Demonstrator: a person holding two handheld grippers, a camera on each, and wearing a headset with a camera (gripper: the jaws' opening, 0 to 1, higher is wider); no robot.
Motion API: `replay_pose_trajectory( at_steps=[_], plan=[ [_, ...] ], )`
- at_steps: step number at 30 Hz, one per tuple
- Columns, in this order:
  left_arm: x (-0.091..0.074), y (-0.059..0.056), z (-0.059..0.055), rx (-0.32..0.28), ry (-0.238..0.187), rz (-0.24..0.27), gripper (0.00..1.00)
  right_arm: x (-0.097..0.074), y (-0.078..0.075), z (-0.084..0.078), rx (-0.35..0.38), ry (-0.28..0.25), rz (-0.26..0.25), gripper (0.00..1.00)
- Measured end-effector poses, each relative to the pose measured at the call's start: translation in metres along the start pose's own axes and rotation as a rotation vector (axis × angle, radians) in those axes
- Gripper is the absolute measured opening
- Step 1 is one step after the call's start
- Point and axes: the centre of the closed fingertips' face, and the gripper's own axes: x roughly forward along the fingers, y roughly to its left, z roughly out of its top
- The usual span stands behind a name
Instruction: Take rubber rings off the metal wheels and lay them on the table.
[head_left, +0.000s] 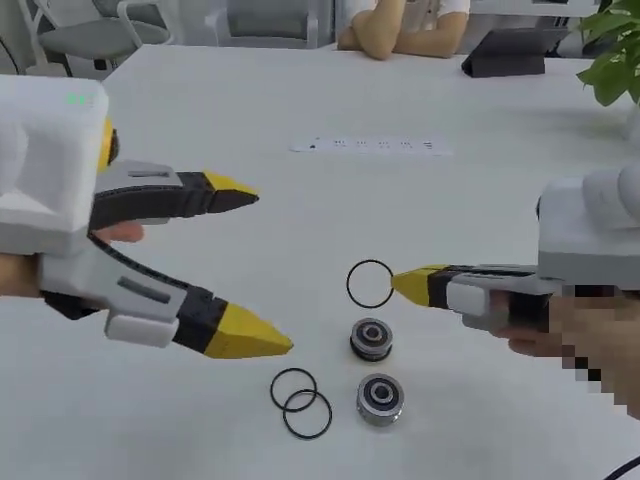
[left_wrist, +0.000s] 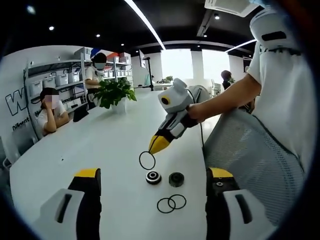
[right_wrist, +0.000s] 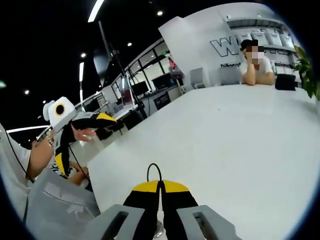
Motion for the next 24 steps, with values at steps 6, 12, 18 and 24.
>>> replay_pose_trajectory(
  at_steps=[6, 12, 18, 24],
  plan=[
    [-0.021, 0.000, -0.006, -0.002, 0.004, 0.059, 0.87, -0.001, 0.006, 0.001, -0.001, 0.001, 0.020, 0.00],
    [-0.038, -0.006, -0.020, -0.035, 0.001, 0.108, 0.92, 0.001, 0.014, 0.000, -0.005, 0.008, 0.052, 0.00],
    [-0.048, -0.013, -0.034, -0.081, -0.010, 0.144, 0.97, 0.004, 0.023, -0.004, -0.014, 0.025, 0.082, 0.00],
    [-0.048, -0.022, -0.049, -0.125, 0.005, 0.159, 0.99, 0.007, 0.032, -0.010, -0.030, 0.055, 0.116, 0.00]
  ],
)
